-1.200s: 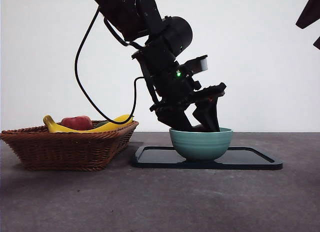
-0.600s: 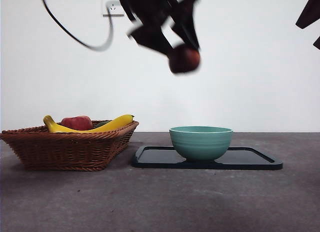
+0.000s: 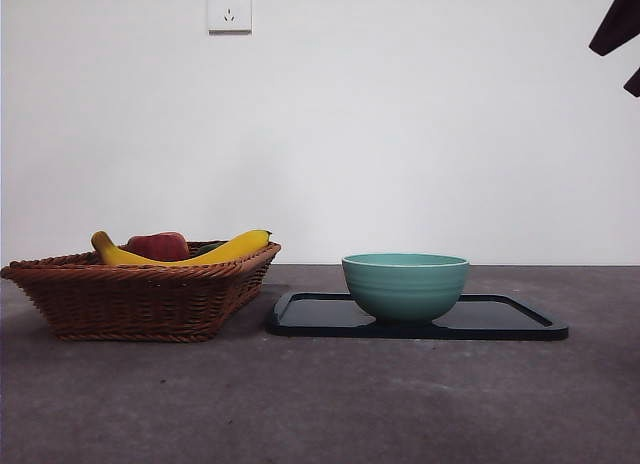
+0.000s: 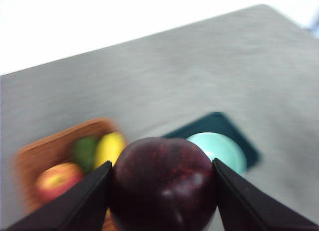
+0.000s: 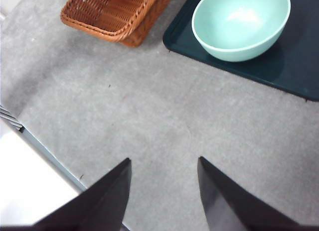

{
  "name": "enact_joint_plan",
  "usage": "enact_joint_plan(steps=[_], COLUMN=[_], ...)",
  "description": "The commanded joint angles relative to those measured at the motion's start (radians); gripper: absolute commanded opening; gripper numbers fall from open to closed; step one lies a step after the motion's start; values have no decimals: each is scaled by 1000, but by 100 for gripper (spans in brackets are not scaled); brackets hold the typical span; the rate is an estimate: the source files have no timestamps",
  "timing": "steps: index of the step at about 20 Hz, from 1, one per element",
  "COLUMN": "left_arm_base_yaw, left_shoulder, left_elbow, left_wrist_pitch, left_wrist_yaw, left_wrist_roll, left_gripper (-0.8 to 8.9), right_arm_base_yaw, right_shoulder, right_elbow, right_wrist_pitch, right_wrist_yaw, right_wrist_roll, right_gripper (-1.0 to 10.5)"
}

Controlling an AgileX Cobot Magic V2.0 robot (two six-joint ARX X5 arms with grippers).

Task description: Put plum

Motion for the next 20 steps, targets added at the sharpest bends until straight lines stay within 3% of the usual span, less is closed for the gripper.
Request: enact_joint_plan(steps=[1,4,11,20], left_arm_base_yaw=[27,53,71,78], left_shoulder=[-3,-18,-3,229], left_elbow=[-58,-217,-604,-706], left_wrist_pitch=[-2,86,517,669], left_wrist_yaw=[-14,-14,-14,-14], left_wrist_roll=[-13,-13,-6,20], left_gripper=[223,223,220,217], right_arm_base_yaw=[6,6,6,6], right_shoulder=[3,3,3,3], right_elbow=[7,7,7,7], right_wrist_pitch=[9,14,31,38], right_wrist_yaw=[-2,-2,-2,-2], right_wrist_roll=[-1,-1,0,3], right_gripper=[213,213,213,213])
